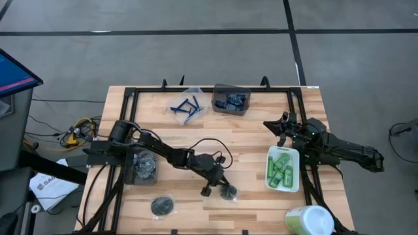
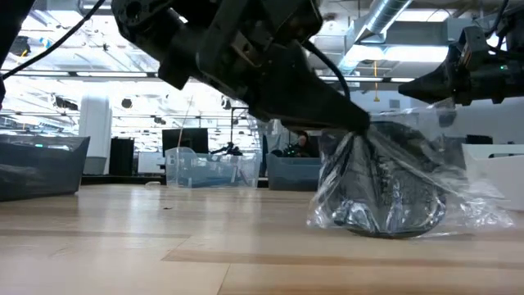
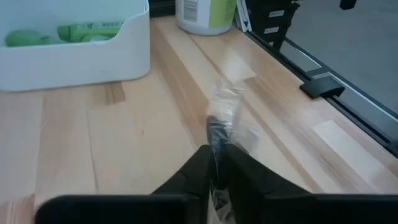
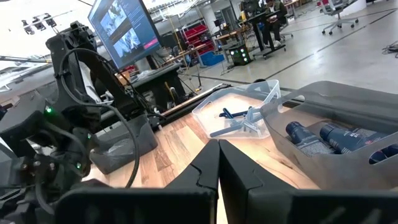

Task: Pick & Place Travel size toiletries
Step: Put the black hairbrush into the bottom black bin

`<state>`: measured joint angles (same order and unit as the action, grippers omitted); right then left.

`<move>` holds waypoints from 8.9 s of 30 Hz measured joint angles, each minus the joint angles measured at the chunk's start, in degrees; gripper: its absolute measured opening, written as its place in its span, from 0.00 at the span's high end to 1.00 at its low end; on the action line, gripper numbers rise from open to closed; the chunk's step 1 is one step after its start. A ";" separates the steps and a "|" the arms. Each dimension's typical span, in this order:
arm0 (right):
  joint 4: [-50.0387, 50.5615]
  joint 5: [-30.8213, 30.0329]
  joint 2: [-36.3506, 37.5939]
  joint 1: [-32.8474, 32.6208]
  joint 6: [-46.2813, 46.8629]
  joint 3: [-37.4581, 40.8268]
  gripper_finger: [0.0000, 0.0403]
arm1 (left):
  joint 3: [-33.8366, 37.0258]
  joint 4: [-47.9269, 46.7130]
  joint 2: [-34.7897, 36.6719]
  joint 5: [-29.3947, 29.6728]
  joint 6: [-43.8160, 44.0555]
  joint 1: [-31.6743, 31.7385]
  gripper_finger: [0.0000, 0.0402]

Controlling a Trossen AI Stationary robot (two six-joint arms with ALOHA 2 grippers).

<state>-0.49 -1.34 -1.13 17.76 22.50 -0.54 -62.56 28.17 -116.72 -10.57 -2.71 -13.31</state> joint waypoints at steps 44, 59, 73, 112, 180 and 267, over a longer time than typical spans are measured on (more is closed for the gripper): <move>0.00 -0.01 0.02 -0.02 0.01 0.00 1.00 | 23.36 -65.29 77.58 19.42 34.41 -0.59 1.00; 0.00 -0.01 0.01 -0.01 0.01 0.00 1.00 | 23.36 -77.29 79.40 5.21 58.09 -8.73 1.00; 0.00 -0.01 0.01 -0.01 0.01 -0.01 1.00 | 23.36 -86.21 79.61 2.36 61.74 -11.12 1.00; 0.00 0.00 0.01 -0.01 0.01 -0.01 1.00 | 23.36 -85.24 79.48 18.21 49.21 -11.05 0.48; 0.00 0.00 0.00 -0.02 0.01 0.00 1.00 | 22.77 -38.60 35.83 10.15 22.17 -17.46 0.82; 0.00 -0.01 0.01 -0.02 0.00 0.00 1.00 | 20.59 -43.44 47.32 18.80 35.57 -19.23 1.00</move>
<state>-0.49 -1.34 -1.12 17.74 22.49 -0.54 -41.98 -15.27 -69.40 8.23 32.86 -32.53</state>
